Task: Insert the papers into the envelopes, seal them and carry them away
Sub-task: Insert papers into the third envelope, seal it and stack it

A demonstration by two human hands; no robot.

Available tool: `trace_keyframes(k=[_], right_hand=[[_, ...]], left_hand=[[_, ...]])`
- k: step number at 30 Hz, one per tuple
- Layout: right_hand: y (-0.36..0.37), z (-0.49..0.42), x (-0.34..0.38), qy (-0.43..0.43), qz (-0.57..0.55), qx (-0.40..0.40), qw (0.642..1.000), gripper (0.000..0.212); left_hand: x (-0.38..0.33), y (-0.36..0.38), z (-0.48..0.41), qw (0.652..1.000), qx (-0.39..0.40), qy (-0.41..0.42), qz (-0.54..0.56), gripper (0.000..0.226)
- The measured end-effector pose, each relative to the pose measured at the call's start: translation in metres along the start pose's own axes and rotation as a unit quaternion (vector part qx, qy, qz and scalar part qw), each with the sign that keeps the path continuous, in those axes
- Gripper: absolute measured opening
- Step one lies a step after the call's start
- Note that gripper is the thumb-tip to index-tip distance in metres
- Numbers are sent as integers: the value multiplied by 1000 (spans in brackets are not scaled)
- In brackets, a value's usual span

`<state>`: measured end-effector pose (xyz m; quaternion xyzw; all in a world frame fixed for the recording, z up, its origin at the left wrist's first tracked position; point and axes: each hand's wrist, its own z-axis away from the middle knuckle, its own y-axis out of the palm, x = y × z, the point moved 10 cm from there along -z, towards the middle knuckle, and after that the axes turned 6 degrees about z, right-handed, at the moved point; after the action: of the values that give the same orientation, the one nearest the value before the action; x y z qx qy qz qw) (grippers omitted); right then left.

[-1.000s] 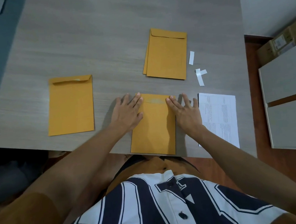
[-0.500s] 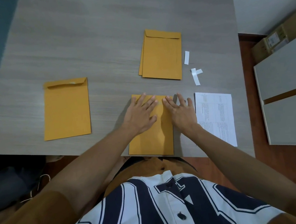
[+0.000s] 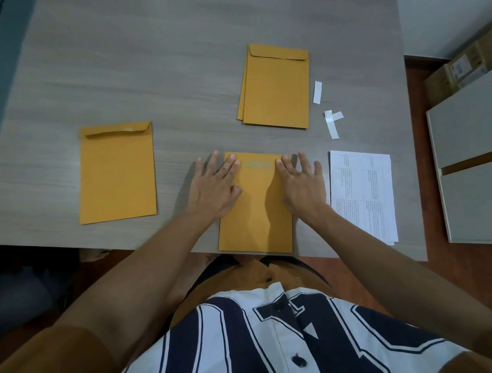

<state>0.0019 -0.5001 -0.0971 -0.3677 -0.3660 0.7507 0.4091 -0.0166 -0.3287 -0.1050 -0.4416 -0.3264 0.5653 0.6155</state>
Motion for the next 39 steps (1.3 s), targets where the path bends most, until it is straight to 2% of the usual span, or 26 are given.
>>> trace_keyframes(k=[3,6,9,16,24,28,32,35,37,39], right_hand=[[-6,-2,15,-10,-66,-28,997,67],[-21,-3,47,-87,-134,-68,985,62],[-20,-7,66,-120,-119,-45,985,59],[-15,-5,47,-108,-67,-48,991,59],[8,10,7,-63,-68,-43,995,69],[13,14,-3,-31,-60,-52,996,60],[-1,7,-4,-31,-85,-64,994,52],[-22,-2,-21,10,-197,-83,977,40],[-35,-11,-29,26,-228,-110,967,39],[-43,-23,-31,25,-223,-121,967,43]], left_hand=[[0,1,0,1000,-1,5,-9,63],[1,4,-1,1000,3,5,-12,64],[2,4,0,1000,-4,6,-20,64],[2,6,-1,999,9,0,-43,65],[6,4,-3,999,21,9,-42,62],[5,6,-5,999,16,12,-30,62],[6,-9,-12,999,-34,18,6,54],[8,-33,-22,988,-129,33,79,39],[9,-48,-29,973,-182,47,133,28],[13,-51,-38,973,-167,35,156,34]])
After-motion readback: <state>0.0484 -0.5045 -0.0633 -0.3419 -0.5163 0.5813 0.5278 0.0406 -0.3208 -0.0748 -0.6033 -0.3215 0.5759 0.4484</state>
